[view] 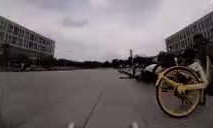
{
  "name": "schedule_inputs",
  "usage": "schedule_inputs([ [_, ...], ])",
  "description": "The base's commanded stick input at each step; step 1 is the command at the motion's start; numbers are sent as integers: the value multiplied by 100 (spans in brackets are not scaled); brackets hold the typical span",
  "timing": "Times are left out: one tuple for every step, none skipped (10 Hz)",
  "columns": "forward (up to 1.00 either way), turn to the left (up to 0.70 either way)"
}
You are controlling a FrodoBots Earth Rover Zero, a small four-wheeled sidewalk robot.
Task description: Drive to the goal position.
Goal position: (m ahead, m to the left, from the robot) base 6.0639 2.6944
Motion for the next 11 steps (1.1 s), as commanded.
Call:
schedule_inputs([
  [70,0],
  [70,0],
  [70,0],
  [70,0],
  [70,0],
  [70,0],
  [70,0],
  [70,0],
  [70,0],
  [70,0],
  [70,0],
])
